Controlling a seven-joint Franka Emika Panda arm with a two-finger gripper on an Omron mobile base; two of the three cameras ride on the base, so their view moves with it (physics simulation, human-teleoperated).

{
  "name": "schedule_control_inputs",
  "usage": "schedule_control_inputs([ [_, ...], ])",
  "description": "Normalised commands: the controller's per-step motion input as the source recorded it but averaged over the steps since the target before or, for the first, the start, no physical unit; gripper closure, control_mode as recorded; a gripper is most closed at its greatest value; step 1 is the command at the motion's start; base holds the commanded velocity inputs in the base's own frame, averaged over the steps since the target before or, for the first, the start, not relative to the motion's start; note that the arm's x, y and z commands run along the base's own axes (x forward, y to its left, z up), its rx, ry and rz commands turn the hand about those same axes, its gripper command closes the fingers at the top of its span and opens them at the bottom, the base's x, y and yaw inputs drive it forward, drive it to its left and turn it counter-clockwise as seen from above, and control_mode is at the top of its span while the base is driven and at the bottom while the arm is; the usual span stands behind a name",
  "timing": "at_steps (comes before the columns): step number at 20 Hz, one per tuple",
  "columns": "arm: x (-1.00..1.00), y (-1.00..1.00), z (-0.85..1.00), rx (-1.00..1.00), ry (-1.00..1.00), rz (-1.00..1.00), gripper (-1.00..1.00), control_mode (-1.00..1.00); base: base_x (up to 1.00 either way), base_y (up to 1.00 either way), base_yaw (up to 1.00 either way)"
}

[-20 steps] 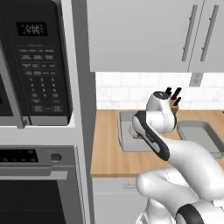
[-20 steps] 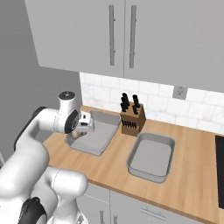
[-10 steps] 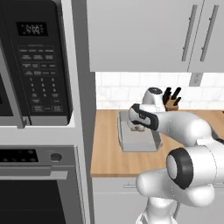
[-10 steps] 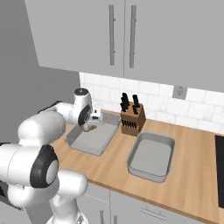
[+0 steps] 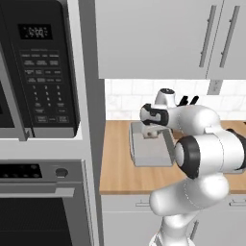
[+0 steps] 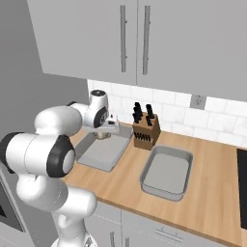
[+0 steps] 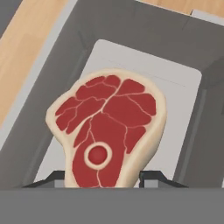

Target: Place one garlic and one steak in each tupperware on the nearby counter, to pack two identical lunches.

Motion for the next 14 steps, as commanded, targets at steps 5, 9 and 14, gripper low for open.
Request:
schedule_control_inputs([
  [5, 0.00, 0.00, -0.55, 0.00, 0.00, 0.00, 1.00, -1.00, 0.00, 0.00, 0.00],
  [9, 0.00, 0.00, -0.38, 0.00, 0.00, 0.00, 1.00, -1.00, 0.00, 0.00, 0.00],
  [14, 0.00, 0.00, 0.00, 0.00, 0.00, 0.00, -1.00, -1.00, 0.00, 0.00, 0.00],
])
